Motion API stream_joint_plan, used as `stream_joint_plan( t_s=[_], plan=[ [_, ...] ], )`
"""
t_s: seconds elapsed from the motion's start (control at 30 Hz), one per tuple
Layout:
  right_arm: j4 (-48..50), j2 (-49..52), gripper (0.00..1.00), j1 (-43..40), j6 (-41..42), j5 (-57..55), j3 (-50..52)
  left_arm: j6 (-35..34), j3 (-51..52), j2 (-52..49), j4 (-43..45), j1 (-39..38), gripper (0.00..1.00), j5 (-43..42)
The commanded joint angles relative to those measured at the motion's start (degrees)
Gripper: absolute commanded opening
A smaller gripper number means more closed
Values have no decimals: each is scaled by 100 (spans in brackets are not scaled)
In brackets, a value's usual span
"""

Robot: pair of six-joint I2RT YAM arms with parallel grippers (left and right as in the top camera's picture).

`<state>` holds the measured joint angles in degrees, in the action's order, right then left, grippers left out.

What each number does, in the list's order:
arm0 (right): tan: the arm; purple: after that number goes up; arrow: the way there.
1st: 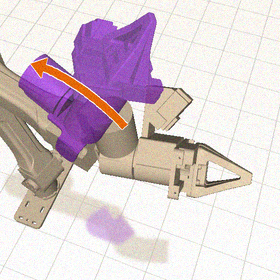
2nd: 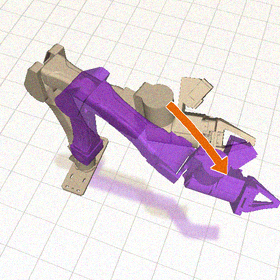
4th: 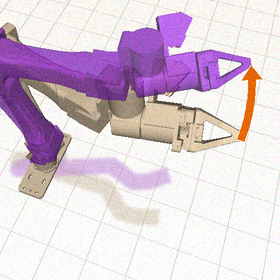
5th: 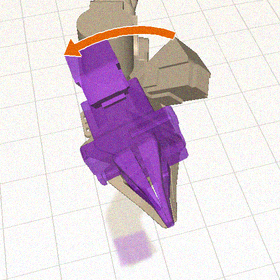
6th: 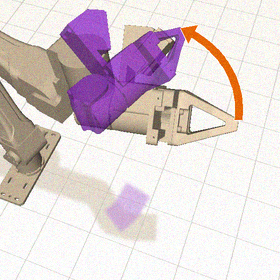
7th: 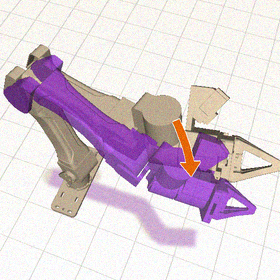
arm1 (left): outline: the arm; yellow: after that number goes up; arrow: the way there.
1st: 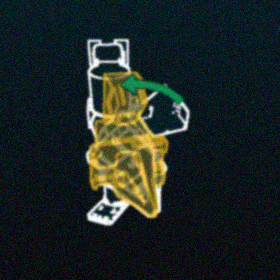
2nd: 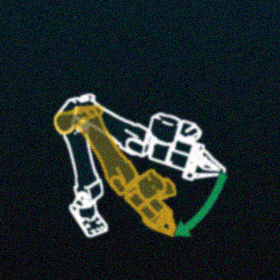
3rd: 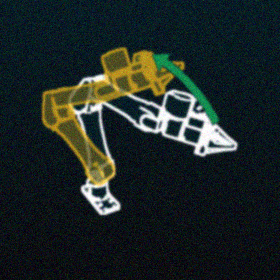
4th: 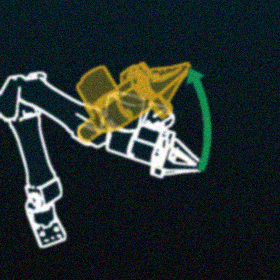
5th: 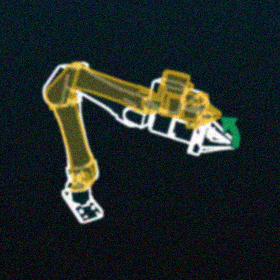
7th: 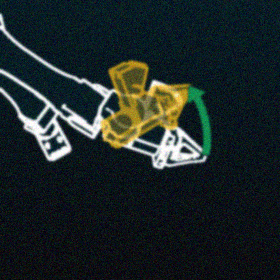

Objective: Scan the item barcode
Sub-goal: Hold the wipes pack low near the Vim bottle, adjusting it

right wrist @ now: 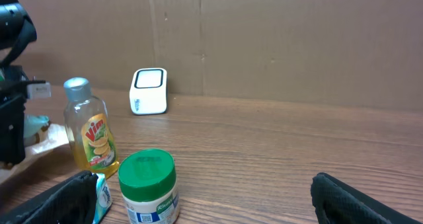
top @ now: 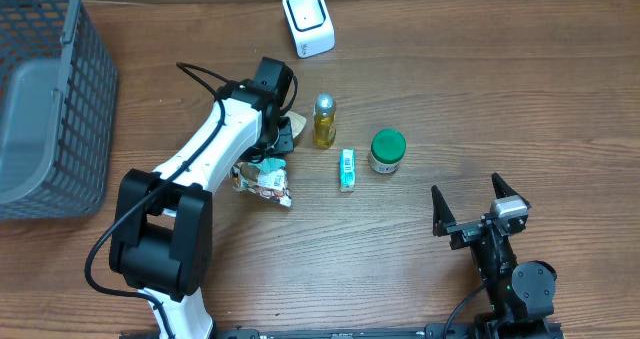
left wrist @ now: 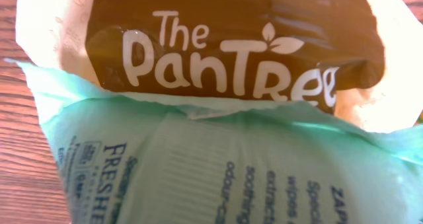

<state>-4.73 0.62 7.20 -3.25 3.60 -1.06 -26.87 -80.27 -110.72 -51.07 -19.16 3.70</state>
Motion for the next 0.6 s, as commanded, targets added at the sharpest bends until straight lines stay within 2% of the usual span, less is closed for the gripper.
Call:
stream_joint_plan(
  t_s=[0.0,0.13,0.17,0.2,0.4,0.57],
  plan=[
    [24,-39,100,-20,-24,-52,61,-103,149,68,76,-9,17,138],
    [26,-39,100,-20,-24,-50,61,-96,149,68,33,-4,49,138],
    [26,-39,100,-20,-24,-50,61,-98,149,68,28,-4,59,136],
    [24,-39,100,-20,-24,-50,61,-98,149,68,28,-4,64,136],
    [24,-39,100,-20,-24,-50,61,79,76,68,22,7,79,111],
    [26,-39,100,-20,-24,-50,61,225,-317,68,-321,39,81,70]
  ],
)
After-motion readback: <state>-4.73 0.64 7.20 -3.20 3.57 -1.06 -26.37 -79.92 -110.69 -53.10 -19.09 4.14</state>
